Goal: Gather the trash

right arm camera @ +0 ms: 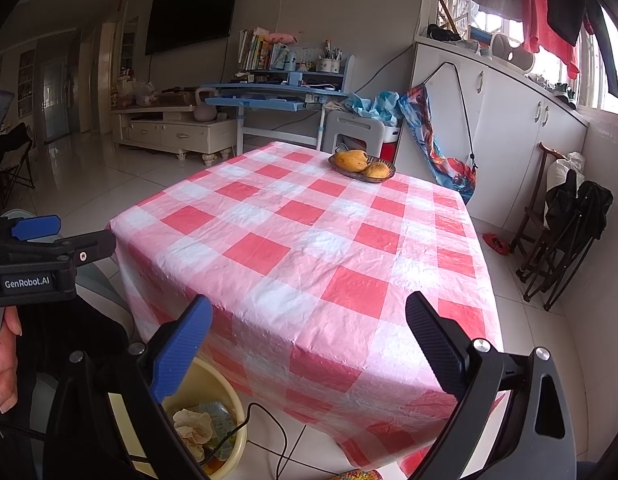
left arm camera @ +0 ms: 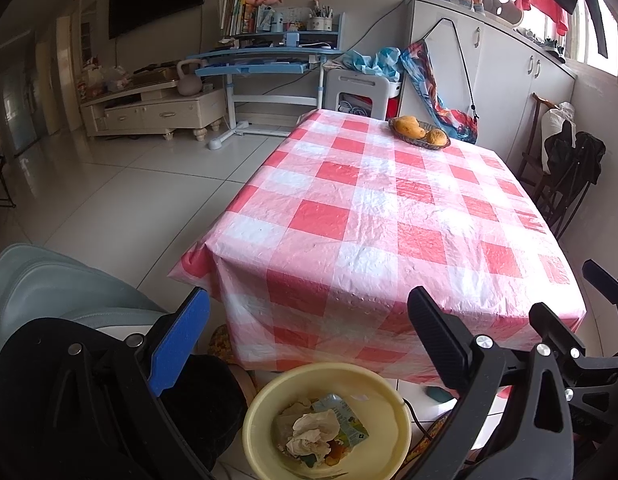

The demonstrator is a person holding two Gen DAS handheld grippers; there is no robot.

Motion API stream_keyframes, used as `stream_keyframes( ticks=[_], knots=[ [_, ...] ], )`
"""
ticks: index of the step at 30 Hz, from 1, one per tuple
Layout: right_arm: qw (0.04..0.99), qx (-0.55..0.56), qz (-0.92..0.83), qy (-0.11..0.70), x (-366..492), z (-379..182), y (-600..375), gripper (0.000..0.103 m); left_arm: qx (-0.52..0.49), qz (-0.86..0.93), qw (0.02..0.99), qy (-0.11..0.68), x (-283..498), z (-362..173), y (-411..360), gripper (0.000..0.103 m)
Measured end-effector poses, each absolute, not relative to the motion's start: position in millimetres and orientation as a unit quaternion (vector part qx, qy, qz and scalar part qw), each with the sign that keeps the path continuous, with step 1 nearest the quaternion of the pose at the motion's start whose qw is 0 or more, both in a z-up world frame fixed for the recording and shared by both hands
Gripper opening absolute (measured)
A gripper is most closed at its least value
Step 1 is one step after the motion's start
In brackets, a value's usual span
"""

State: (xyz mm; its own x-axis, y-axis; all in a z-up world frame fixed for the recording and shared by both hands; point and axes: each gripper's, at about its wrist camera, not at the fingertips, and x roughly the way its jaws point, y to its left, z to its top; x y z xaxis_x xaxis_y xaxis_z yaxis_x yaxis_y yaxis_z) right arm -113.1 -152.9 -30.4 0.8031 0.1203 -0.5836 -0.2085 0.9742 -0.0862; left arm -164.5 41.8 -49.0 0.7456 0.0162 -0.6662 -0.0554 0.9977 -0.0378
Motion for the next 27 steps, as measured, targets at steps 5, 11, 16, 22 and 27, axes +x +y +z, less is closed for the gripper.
stream_keyframes(
  ticks=[5, 11, 16, 22, 27],
  knots=[
    [0.948, -0.074, 0.086, 0.298, -114, -28, -159, 0.093, -0.024, 0.018, 0.934, 0.357, -165, -49, 38, 0.096],
    [0.950, -0.072, 0.087, 0.293, -116, -26, -162, 0.093, -0.014, 0.017, 0.933, 0.358, -165, -51, 30, 0.096],
    [0.950, -0.073, 0.087, 0.291, -115, -25, -163, 0.093, -0.012, 0.017, 0.933, 0.359, -164, -51, 29, 0.096],
    [0.950, -0.074, 0.088, 0.291, -116, -25, -163, 0.093, -0.013, 0.019, 0.933, 0.359, -164, -50, 29, 0.096],
    [0.950, -0.079, 0.090, 0.290, -116, -23, -162, 0.093, -0.014, 0.021, 0.933, 0.360, -164, -52, 30, 0.096]
  ],
)
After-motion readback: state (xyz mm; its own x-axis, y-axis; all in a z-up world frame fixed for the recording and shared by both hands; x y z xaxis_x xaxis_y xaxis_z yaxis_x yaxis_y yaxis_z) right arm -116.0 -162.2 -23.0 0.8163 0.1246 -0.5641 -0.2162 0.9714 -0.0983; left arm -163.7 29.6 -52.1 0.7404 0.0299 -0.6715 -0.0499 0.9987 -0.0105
